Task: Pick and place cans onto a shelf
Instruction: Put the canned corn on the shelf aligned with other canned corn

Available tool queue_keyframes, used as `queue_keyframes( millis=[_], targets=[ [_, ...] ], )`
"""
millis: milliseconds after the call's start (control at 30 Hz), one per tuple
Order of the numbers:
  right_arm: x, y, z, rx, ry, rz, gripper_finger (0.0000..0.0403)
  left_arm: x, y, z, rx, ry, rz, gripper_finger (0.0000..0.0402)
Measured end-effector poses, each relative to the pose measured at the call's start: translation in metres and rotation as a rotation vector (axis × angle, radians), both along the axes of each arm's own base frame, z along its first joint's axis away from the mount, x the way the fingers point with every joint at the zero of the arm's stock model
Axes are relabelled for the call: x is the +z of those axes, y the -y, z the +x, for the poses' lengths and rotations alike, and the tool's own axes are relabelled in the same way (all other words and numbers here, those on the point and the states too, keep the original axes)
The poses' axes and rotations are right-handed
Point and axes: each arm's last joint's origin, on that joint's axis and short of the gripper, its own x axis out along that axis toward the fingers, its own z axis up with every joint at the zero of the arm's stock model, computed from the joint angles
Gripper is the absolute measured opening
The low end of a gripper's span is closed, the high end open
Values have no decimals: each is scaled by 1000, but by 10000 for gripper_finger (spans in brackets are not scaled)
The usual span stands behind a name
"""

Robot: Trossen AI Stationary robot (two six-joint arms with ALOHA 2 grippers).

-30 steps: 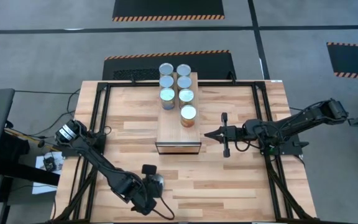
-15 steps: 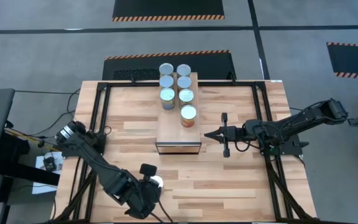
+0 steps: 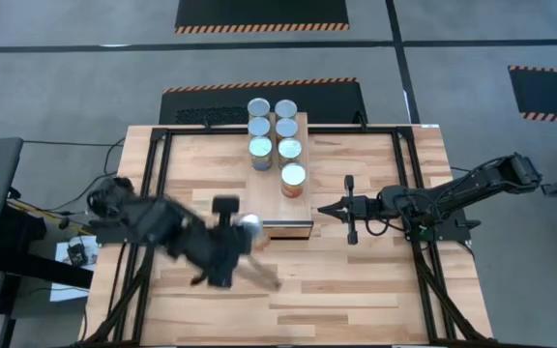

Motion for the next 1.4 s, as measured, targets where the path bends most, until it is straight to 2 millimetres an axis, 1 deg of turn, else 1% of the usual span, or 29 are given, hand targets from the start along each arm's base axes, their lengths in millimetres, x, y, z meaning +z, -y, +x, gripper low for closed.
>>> queue_keyframes(
  millis=[100, 200, 300, 367, 433, 533, 700, 767, 1033, 1133, 1267, 1400],
  targets=[
    [0, 0, 0, 0, -1, 0, 11, 6, -32, 7, 22, -9, -13, 0],
    [-1, 0, 0, 3, -10, 9, 11, 4, -65, 18, 77, -36, 9, 0],
    [-2, 0, 0, 3, -16, 9, 11, 1, -94, 26, 90, -74, 6, 0],
    [-2, 0, 0, 3, -16, 9, 11, -6, -111, 31, 120, -96, 2, 0],
    [-2, 0, 0, 3, -18, 8, 11, -17, -123, 35, 145, -150, 7, 0],
    [-2, 0, 0, 3, -20, 0, 11, -33, -130, 37, 156, -224, 33, 0],
    [-2, 0, 0, 3, -23, -4, 11, -53, -133, 44, 125, -240, 36, 0],
    [-2, 0, 0, 3, -20, -3, 11, -56, -136, 44, 121, -227, 24, 0],
    [-1, 0, 0, 3, -13, 2, 11, -56, -157, 46, 164, -205, 2, 0],
    [-1, 0, 0, 4, -13, 2, 11, -60, -163, 50, 170, -183, -6, 0],
    [-2, 0, 0, 4, -16, 1, 11, -69, -166, 54, 142, -192, -22, 0],
    [-2, 0, 0, 4, -18, 1, 11, -72, -169, 55, 138, -183, -18, 0]
  ],
)
